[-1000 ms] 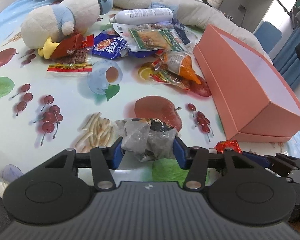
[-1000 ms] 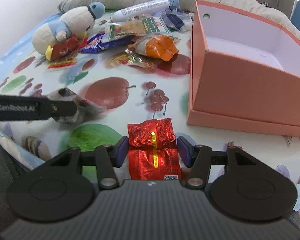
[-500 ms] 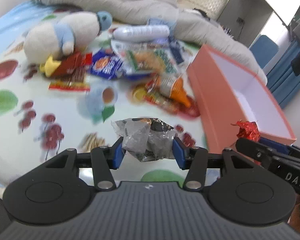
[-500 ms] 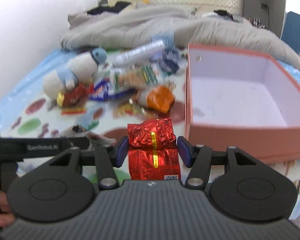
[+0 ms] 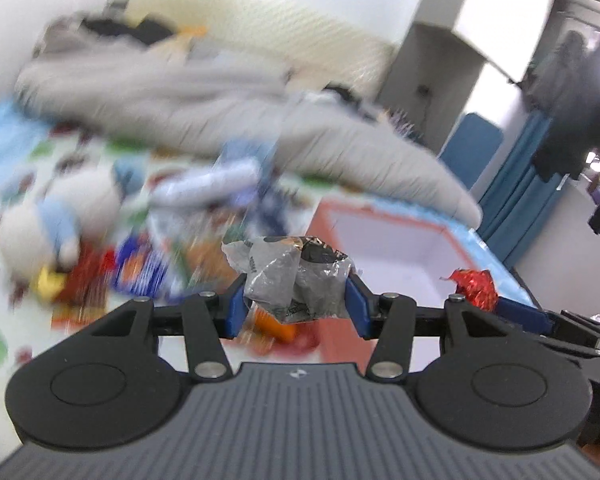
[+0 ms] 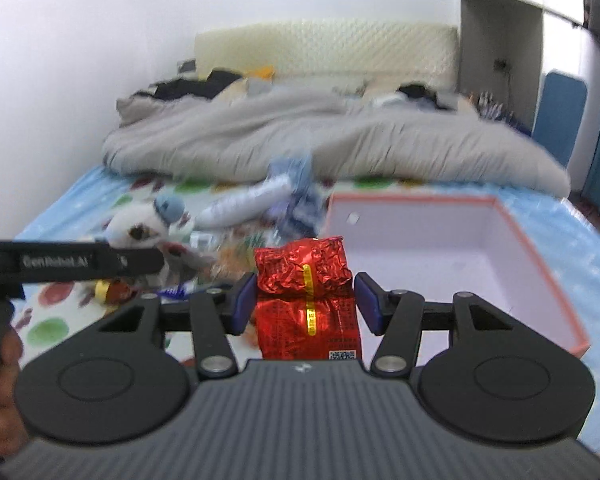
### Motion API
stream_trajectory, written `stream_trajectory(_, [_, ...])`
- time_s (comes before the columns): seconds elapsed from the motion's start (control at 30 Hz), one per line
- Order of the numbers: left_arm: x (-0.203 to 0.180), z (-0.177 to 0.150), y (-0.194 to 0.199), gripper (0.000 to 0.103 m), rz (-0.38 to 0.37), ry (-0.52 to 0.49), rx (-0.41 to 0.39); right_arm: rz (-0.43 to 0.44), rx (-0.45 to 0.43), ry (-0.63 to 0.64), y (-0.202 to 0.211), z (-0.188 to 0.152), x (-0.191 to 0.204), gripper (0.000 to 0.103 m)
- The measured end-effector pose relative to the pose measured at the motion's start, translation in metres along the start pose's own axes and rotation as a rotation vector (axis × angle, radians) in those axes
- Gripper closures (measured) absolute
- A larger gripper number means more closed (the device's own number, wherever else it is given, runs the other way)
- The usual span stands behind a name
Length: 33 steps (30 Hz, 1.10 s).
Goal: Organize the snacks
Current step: 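Carry both snacks over the pink box and open both tools inside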
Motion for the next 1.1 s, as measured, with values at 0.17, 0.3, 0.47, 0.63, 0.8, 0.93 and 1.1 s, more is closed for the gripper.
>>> stream_trajectory(0.17, [-0.05, 0.032, 0.003, 0.047, -0.077, -0.023, -0.033, -0.048, -0.062, -0.013, 0.015, 0.029, -0.029, 0.047])
stream_trajectory(0.3, [-0.083, 0.045, -0.002, 0.047, -0.116, -0.03, -0.032, -0.082, -0.087, -0.024, 0.023, 0.041, -0.051, 0.047])
stream_trajectory(0.47, [-0.109, 0.044, -0.013, 0.047, -0.135, -0.059, -0.011, -0.088, -0.074, -0.032, 0.021, 0.035, -0.067, 0.047])
stream_trajectory(0.63, [-0.115, 0.028, -0.051, 0.047, -0.123, -0.065, 0.048, -0.092, -0.018, -0.067, -0.002, 0.016, -0.087, 0.047])
stream_trajectory(0.8, [-0.118, 0.001, -0.106, 0.047, -0.113, -0.086, 0.139, -0.106, 0.047, -0.106, -0.032, -0.009, -0.108, 0.047])
stream_trajectory(0.93, [-0.122, -0.017, -0.151, 0.047, -0.098, -0.104, 0.213, -0.106, 0.1, -0.132, -0.059, -0.025, -0.122, 0.047])
stream_trajectory(1.1, [-0.127, -0.037, -0.2, 0.046, -0.08, -0.114, 0.289, -0.106, 0.17, -0.144, -0.094, -0.047, -0.138, 0.047])
Point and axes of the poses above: each gripper's, at about its wrist camera, not at the fingertips, and y roughly against the way its jaws point, x to its left, z to its top, the point moved 7 cm from there along -y, roughly the way its jaws point, and after that the axes turned 10 degrees about y, right-handed, at the moved point
